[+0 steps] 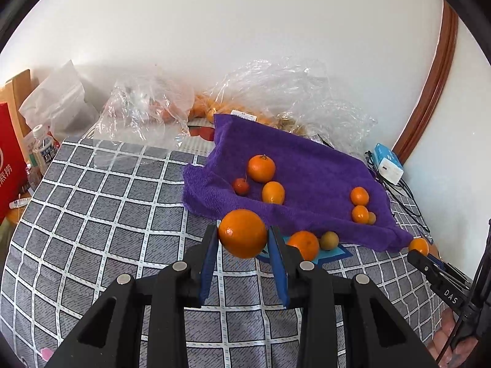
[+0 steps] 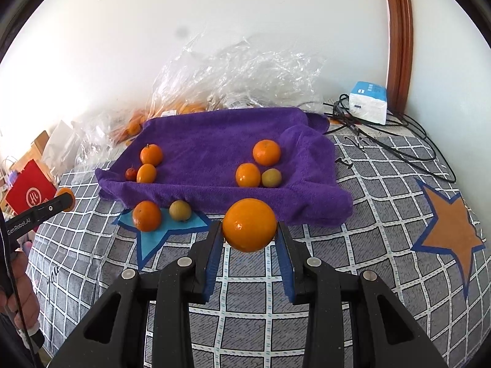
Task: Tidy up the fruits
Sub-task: 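Carry both held tangerines onto the purple towel with both tools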
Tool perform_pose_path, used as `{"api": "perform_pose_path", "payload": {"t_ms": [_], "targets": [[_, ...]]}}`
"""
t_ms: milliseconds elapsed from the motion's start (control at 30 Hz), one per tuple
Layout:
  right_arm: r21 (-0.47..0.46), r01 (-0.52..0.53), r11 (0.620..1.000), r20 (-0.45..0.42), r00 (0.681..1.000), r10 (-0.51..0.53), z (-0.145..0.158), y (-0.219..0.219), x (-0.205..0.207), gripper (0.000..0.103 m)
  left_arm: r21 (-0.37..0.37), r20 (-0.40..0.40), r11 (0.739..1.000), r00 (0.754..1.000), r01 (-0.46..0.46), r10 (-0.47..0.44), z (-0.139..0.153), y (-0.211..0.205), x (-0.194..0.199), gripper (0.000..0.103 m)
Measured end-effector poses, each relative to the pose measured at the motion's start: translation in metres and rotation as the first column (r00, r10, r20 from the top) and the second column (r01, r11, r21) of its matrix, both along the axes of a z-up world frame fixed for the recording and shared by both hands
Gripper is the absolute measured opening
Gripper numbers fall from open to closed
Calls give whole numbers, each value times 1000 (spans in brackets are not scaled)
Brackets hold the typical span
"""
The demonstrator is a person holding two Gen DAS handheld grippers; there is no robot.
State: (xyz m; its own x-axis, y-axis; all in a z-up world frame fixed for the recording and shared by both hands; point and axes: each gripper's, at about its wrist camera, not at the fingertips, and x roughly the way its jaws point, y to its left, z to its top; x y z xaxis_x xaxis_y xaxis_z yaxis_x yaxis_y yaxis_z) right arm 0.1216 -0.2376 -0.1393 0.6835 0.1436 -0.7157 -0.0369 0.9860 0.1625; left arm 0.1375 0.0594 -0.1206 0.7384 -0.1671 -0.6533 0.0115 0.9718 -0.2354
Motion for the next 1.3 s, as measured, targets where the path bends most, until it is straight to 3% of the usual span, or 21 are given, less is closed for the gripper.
{"api": "perform_pose_path", "payload": {"t_ms": [367, 667, 833, 1033, 1300], "targets": [[-6, 31, 1000, 21, 999, -31, 12, -13, 22, 34, 3, 2, 1000, 1000, -22, 22, 12, 3, 23, 31], [-31, 8, 999, 40, 999, -6, 16, -17, 71, 34, 32, -3, 999, 1000, -23, 23, 19, -6, 68, 31], [-56, 5, 998, 25, 1000, -4, 4, -21, 104, 34, 47, -18, 999, 1000, -13, 13, 16, -12, 93, 31], [-66, -2, 998, -55, 998, -2, -27, -25, 135, 34, 24, -45, 999, 999, 23, -21, 4, -27, 118, 31], [-110, -24, 994, -81, 997, 15, -46, -22, 139, 34, 44, -97, 993, 990, 106, -101, -18, -70, 144, 31]]}}
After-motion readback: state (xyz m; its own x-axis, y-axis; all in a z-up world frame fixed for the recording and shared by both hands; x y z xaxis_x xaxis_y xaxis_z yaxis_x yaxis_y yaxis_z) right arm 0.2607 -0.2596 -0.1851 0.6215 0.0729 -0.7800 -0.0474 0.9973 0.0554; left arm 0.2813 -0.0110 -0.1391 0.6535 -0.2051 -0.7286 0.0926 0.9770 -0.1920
